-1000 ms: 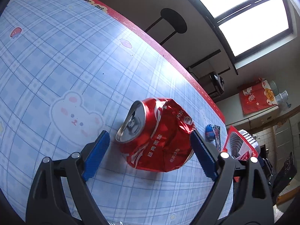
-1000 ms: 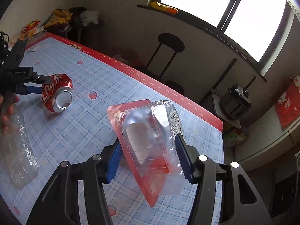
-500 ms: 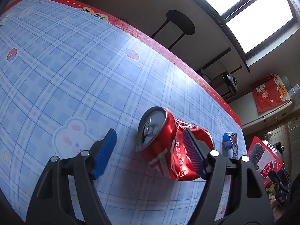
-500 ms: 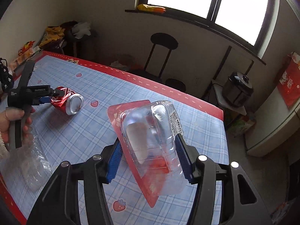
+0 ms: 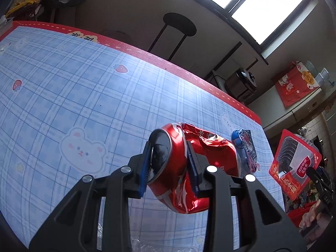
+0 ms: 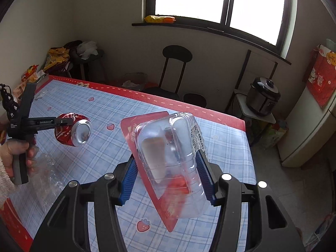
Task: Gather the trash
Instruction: 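Carry the red can and the plastic package in both tools over the bucket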
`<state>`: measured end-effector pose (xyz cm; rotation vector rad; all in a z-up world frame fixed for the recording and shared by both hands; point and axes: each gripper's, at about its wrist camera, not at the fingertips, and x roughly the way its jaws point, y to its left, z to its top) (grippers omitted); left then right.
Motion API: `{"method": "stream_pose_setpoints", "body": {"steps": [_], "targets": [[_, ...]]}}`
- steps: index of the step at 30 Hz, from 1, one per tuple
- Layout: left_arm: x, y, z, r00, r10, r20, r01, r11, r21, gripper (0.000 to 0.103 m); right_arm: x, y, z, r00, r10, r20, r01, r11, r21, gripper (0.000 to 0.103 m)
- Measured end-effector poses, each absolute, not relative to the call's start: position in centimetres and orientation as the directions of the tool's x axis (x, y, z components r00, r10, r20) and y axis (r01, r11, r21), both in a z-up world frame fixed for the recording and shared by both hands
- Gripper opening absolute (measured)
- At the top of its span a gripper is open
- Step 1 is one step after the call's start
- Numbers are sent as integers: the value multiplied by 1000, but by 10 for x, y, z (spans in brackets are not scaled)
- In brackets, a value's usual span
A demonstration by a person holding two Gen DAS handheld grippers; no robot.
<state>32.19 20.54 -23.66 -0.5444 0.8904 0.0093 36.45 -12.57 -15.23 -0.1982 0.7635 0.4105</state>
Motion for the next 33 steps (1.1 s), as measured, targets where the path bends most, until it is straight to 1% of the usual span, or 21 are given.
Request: {"method": "stream_pose_setpoints", "body": {"steps": [9, 16, 20, 28, 33], "targets": [[233, 181, -173, 705, -120, -699, -221, 900, -377, 34, 322, -166, -125, 665, 341, -664, -351, 928, 124, 53], [171, 161, -136, 715, -92, -693, -219, 912, -347, 34, 273, -194, -106, 699, 352, -622, -334, 930, 151, 53], [146, 140, -119, 711, -66, -700, -194, 938, -286, 34, 245, -214, -98, 722, 349, -597, -319, 934, 161, 53], [118, 75, -94, 710, -92, -698, -93, 970, -223, 34, 187, -266, -94, 764, 317, -561, -277, 948, 159, 53], [113, 27, -87, 694, -138, -707, -12, 979, -203, 34, 153, -316, -96, 792, 262, -551, -199, 965, 172, 53]]}}
